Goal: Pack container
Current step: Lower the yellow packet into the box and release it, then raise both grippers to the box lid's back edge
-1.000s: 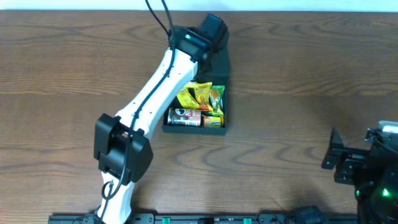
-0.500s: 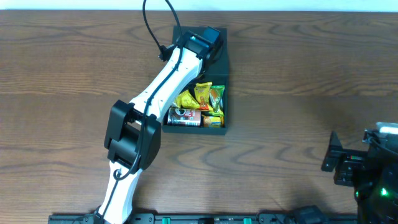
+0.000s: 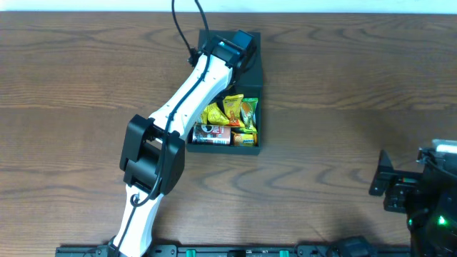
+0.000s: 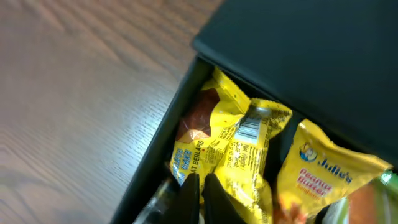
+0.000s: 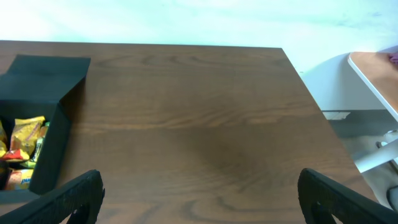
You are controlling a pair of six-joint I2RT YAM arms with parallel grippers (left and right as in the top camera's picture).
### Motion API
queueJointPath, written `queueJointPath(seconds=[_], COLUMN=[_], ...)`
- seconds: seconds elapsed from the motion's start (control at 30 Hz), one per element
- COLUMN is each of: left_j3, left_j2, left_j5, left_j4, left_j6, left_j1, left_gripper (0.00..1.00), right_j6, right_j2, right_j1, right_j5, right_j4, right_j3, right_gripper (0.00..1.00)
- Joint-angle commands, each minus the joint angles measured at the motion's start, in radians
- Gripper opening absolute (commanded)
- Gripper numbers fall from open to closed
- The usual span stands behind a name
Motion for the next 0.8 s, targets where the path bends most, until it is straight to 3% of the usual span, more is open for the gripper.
queueJointPath(seconds=[0.0,0.17,0.23,0.27,0.33,0.37,0.4,0.57,0.7,0.77], left_j3=[0.052,0.14,0.143,0.143,0.143,0.14,0.14,0.14,0.14,0.14], left_j2=[-0.043,-0.136,-0.17,-0.177,-0.178,-0.171,-0.163,-0.117,-0.027,0.053], left_j5=[-0.052,-0.064,-0.022,0.016,0.109,0.142,0.174,0.29,0.52,0.656], left_j4=[-0.001,0.052,0.094,0.11,0.137,0.151,0.17,0.254,0.327,0.389], left_j6=[0.134,0.201,0.23,0.243,0.255,0.261,0.285,0.412,0.413,0.403], left_j1=[0.003,0.053,0.113,0.151,0.24,0.286,0.335,0.483,0.579,0.609], left_gripper=[0.06,0.06,0.06,0.06,0.06,0.06,0.06,0.06,0.06,0.06], right_j6=[-0.009,-0.002,0.025,0.033,0.034,0.034,0.041,0.16,0.309,0.464], right_j2=[-0.003,0.055,0.106,0.142,0.227,0.281,0.345,0.668,0.898,1.051], right_j1=[0.006,0.006,0.006,0.006,0.006,0.006,0.006,-0.019,-0.096,-0.139], right_j5=[0.016,-0.158,-0.187,-0.196,-0.23,-0.256,-0.28,-0.427,-0.748,-0.957], right_j4=[0.022,0.111,0.158,0.189,0.246,0.274,0.309,0.53,0.796,1.001], right_j3=[-0.006,-0.076,-0.099,-0.11,-0.12,-0.12,-0.12,-0.118,-0.116,-0.115], right_gripper=[0.99,0.99,0.92,0.84,0.48,0.22,0.03,0.02,0.02,0.01])
